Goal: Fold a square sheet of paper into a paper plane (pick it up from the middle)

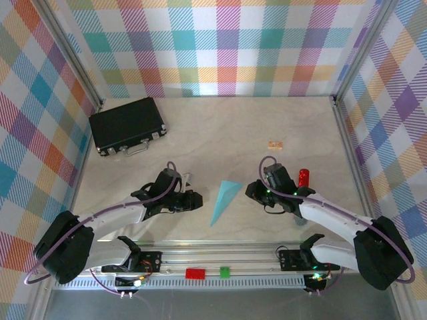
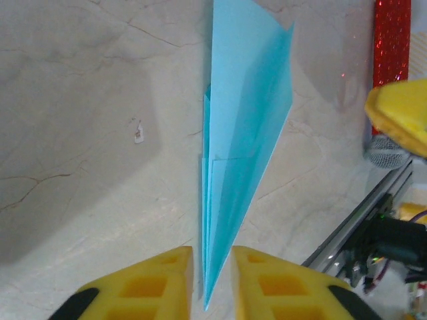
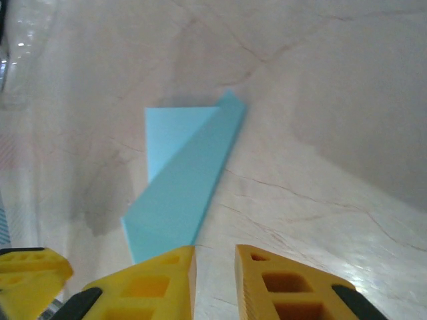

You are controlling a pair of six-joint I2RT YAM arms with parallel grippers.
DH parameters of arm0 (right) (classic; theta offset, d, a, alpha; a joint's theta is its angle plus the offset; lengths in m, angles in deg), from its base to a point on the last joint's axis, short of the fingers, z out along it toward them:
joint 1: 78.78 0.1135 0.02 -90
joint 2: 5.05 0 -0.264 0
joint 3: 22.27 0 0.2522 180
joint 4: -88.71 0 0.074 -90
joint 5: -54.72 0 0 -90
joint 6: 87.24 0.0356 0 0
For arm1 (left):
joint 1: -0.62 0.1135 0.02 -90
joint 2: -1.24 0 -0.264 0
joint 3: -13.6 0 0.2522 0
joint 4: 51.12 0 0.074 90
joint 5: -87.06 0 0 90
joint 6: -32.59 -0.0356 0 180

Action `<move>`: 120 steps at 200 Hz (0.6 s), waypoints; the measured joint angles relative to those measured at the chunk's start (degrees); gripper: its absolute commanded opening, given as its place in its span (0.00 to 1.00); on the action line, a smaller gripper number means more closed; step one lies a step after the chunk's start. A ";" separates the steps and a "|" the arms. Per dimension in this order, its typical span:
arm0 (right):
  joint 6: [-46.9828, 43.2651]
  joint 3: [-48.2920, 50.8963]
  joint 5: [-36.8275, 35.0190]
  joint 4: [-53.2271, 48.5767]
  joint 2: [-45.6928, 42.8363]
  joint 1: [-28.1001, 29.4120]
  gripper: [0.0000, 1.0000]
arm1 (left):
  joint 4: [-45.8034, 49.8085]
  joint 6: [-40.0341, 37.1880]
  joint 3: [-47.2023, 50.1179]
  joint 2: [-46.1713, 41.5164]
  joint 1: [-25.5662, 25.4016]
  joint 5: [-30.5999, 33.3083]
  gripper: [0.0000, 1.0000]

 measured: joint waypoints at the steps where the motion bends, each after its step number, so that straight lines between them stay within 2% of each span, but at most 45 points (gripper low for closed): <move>1: 0.20 0.07 0.00 -0.09 0.00 0.00 0.19 | 0.00 0.00 -0.02 0.04 0.04 -0.04 0.24; 32: 2.29 0.24 0.98 0.07 2.69 0.00 0.11 | -1.64 0.28 -2.47 6.16 0.96 -3.56 0.25; 57: 3.10 0.00 3.63 1.97 7.13 0.02 0.09 | -3.34 0.39 -6.56 13.16 1.27 -6.84 0.25; 120: 3.41 -0.92 8.15 6.49 12.33 1.68 0.13 | -6.95 0.28 -12.39 25.29 1.36 -12.20 0.26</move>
